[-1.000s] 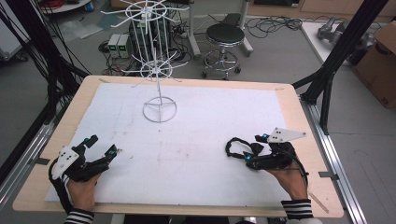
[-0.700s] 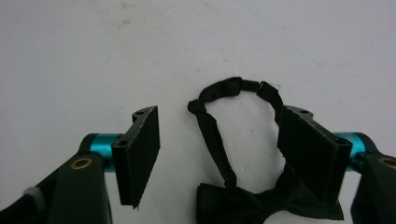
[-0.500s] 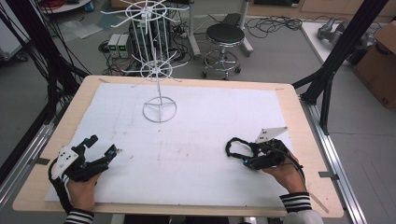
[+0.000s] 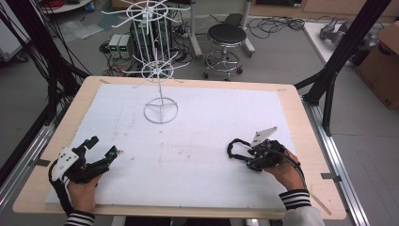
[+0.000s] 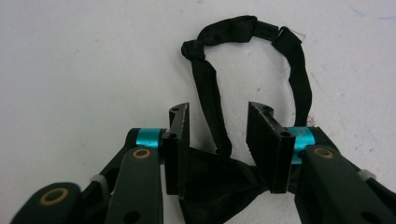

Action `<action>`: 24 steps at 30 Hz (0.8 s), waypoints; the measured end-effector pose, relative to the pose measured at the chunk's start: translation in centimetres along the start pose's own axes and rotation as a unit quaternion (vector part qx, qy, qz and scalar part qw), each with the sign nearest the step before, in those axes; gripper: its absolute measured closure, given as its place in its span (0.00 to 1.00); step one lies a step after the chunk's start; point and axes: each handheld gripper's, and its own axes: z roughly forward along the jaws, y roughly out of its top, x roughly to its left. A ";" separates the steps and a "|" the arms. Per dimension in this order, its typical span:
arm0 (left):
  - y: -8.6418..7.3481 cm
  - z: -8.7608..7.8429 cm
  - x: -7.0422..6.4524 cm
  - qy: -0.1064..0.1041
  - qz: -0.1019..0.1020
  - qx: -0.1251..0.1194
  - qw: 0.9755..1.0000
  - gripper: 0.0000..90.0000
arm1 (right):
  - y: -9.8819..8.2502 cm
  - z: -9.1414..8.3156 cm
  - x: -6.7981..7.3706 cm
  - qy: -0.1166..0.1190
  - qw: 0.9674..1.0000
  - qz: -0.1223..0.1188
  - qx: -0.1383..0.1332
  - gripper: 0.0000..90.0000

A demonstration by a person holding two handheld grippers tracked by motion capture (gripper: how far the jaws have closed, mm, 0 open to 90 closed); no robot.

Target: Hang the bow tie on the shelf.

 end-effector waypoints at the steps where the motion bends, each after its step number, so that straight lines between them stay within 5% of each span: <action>1: 0.0 0.0 0.0 -0.001 0.001 0.000 1.000 0.18 | 0.1 0.1 0.0 -0.001 1.000 -0.001 0.001 0.67; 24: 0.0 0.0 0.1 -0.002 -0.002 -0.001 1.000 0.19 | 0.8 1.6 -0.1 -0.007 0.998 -0.028 0.061 0.80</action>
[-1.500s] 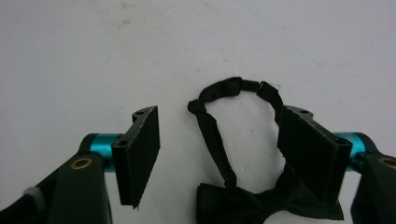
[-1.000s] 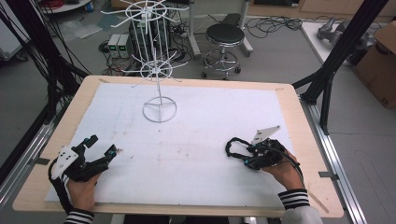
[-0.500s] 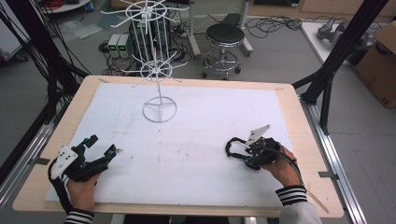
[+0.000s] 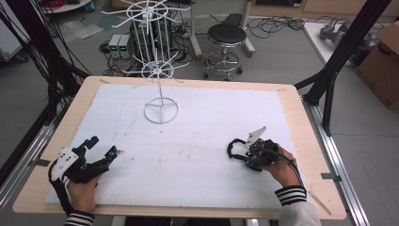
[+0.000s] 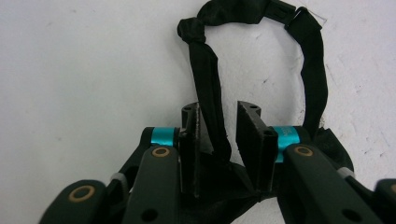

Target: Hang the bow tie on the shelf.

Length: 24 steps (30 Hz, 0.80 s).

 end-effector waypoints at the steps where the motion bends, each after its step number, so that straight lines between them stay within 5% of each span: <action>1: 0.0 0.0 0.0 0.000 0.000 0.000 1.000 0.19 | 0.1 0.1 0.1 -0.001 1.000 -0.004 0.005 0.83; 5: 0.0 0.0 0.0 0.000 -0.001 0.000 1.000 0.19 | 0.3 0.3 0.3 -0.009 1.000 -0.011 0.012 0.92; 12: 0.0 0.0 0.0 -0.001 -0.001 0.000 1.000 0.19 | 0.1 0.2 0.1 -0.005 1.000 0.009 0.006 0.95; 24: 0.0 0.0 0.0 0.000 0.000 0.001 1.000 0.19 | 0.3 -0.6 0.4 -0.025 0.999 0.012 -0.041 0.95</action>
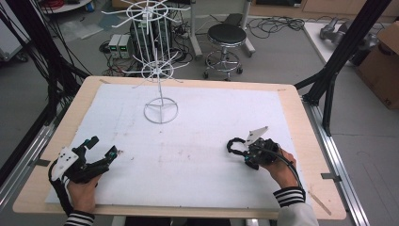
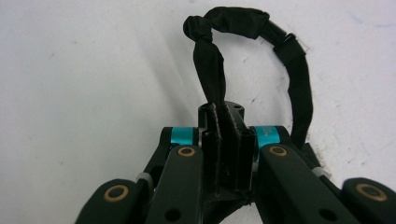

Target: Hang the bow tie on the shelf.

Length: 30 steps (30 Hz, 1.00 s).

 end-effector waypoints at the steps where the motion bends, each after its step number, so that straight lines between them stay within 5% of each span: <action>1: 0.0 0.0 0.0 0.000 0.000 0.000 1.000 0.19 | 0.0 -0.1 0.1 -0.001 1.000 0.000 -0.007 0.95; 7: 0.0 0.0 0.0 0.000 0.001 0.000 1.000 0.19 | -0.4 -0.5 0.1 -0.011 0.997 0.031 -0.064 0.95; 13: 0.0 0.0 0.0 0.001 0.001 0.000 1.000 0.19 | -0.4 -1.1 0.2 -0.030 0.991 0.051 -0.121 0.95; 25: 0.0 0.0 0.0 0.001 0.001 0.001 1.000 0.19 | -0.2 -2.7 0.1 -0.046 0.967 0.097 -0.230 0.95; 30: 0.0 0.0 0.0 0.000 0.002 0.001 1.000 0.19 | 0.7 -3.1 0.4 -0.058 0.954 0.115 -0.269 0.95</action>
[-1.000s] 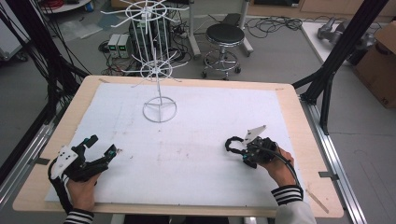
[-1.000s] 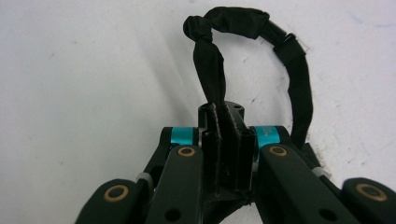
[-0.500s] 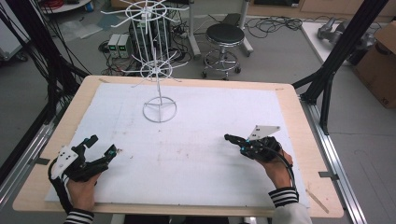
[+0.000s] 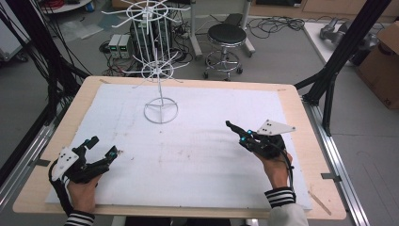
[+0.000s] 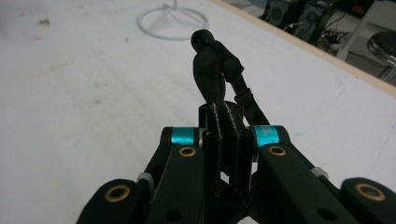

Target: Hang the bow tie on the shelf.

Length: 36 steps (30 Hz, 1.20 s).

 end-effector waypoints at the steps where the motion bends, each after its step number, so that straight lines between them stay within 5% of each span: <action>1: 0.0 0.0 0.0 0.000 -0.001 0.000 1.000 0.19 | 0.0 0.0 0.0 0.000 1.000 0.000 0.000 0.95; 11: 0.0 0.0 0.0 0.000 -0.002 -0.001 1.000 0.19 | 2.5 0.9 1.3 -0.011 0.999 0.000 -0.043 0.95; 25: 0.0 0.0 0.0 -0.001 -0.002 0.000 1.000 0.19 | 5.1 2.3 2.7 -0.039 0.991 0.033 -0.121 0.95; 36: 0.0 0.0 0.0 -0.001 -0.004 -0.001 1.000 0.19 | 7.0 4.1 3.7 -0.042 0.987 0.042 -0.149 0.95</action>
